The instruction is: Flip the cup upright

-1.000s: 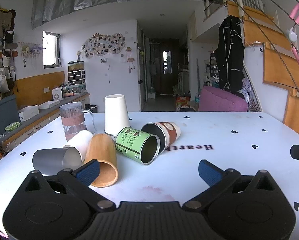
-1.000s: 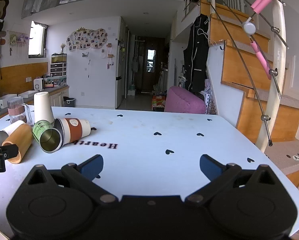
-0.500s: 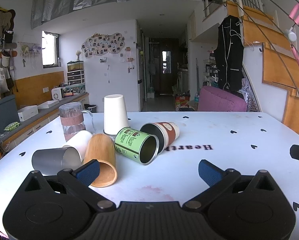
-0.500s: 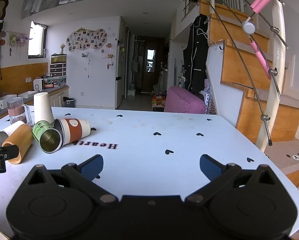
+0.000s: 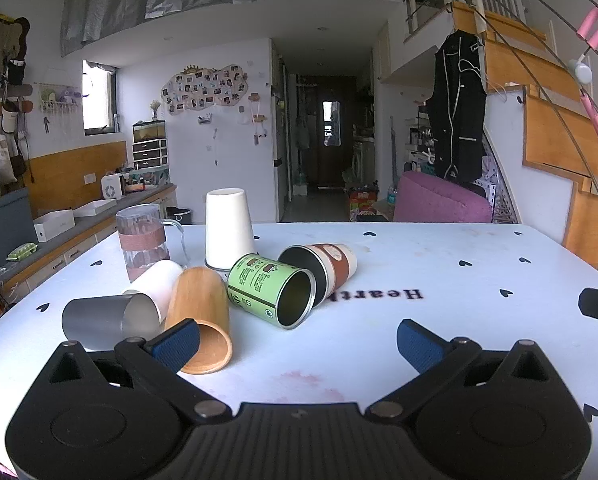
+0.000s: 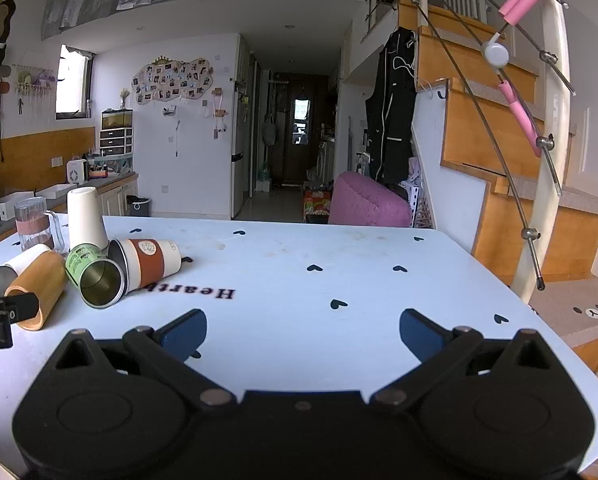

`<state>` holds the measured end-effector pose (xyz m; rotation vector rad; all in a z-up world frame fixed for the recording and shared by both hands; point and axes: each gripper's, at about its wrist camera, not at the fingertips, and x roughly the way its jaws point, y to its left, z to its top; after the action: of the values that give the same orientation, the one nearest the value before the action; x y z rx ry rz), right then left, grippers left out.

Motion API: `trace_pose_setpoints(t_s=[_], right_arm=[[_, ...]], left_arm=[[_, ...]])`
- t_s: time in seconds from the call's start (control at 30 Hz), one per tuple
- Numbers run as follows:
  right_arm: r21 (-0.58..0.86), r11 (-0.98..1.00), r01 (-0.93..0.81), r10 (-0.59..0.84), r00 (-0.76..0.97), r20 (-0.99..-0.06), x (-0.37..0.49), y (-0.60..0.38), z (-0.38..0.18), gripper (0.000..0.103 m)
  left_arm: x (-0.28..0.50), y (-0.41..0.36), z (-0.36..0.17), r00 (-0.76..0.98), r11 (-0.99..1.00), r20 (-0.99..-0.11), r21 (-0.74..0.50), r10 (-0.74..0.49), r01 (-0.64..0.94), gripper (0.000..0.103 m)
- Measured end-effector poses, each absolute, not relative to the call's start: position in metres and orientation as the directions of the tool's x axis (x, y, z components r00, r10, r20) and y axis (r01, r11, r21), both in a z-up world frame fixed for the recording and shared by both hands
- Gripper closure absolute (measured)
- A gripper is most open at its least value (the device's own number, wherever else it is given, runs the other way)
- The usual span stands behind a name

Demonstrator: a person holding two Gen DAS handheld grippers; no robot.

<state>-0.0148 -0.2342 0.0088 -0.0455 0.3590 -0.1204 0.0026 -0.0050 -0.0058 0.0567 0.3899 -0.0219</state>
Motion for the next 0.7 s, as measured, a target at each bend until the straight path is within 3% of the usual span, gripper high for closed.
trace_pose_setpoints(t_s=[0.7], right_arm=[[-0.058,0.992,0.109,-0.122,0.927,-0.354,-0.0164,-0.2342,0.0077,0.0]], left_arm=[[0.0026,-0.0087,-0.0053,0.923,0.998,-0.385,0.046,-0.018,0.038,0.0]])
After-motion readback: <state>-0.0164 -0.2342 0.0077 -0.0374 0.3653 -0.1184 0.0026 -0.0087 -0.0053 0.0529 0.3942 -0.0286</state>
